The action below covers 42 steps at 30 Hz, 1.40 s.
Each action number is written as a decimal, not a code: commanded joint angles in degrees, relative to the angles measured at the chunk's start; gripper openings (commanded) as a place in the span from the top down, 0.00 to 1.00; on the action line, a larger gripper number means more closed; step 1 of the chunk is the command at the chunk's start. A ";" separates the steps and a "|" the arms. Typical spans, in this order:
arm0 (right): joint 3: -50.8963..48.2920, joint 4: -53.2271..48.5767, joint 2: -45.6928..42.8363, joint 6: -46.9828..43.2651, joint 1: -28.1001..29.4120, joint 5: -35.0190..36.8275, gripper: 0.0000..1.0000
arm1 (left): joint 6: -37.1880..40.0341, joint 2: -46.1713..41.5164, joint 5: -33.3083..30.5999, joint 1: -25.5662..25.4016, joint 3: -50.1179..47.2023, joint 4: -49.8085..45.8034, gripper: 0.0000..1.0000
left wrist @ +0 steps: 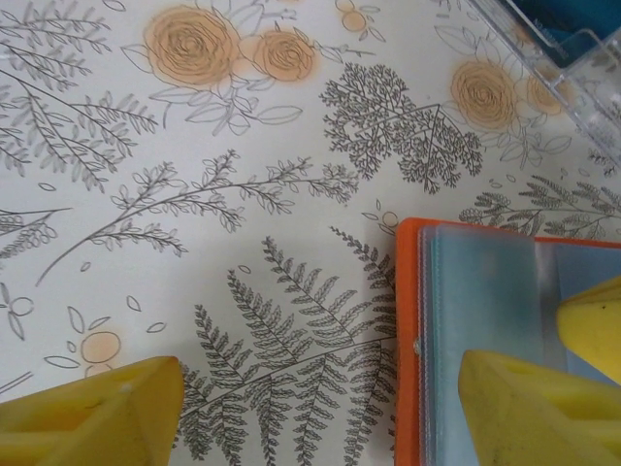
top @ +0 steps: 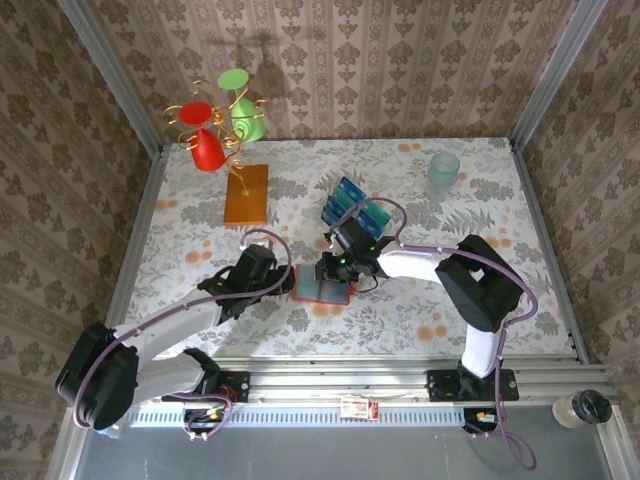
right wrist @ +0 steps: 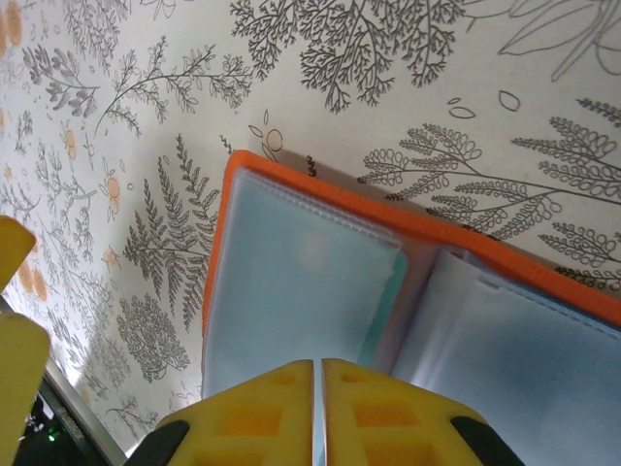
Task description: Put the credit cards into the card holder
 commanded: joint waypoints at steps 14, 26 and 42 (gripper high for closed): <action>3.44 -4.17 3.41 -4.09 -0.15 -1.37 0.91 | 0.94 8.84 -1.01 -3.75 3.15 2.62 0.24; 5.85 -9.77 -3.38 -6.68 -1.72 -0.12 0.86 | 0.73 12.68 -2.87 -5.78 3.10 2.78 0.24; 20.76 -35.66 -7.70 -25.67 -10.50 26.32 0.58 | -0.69 13.82 -3.84 -6.81 1.47 3.96 0.24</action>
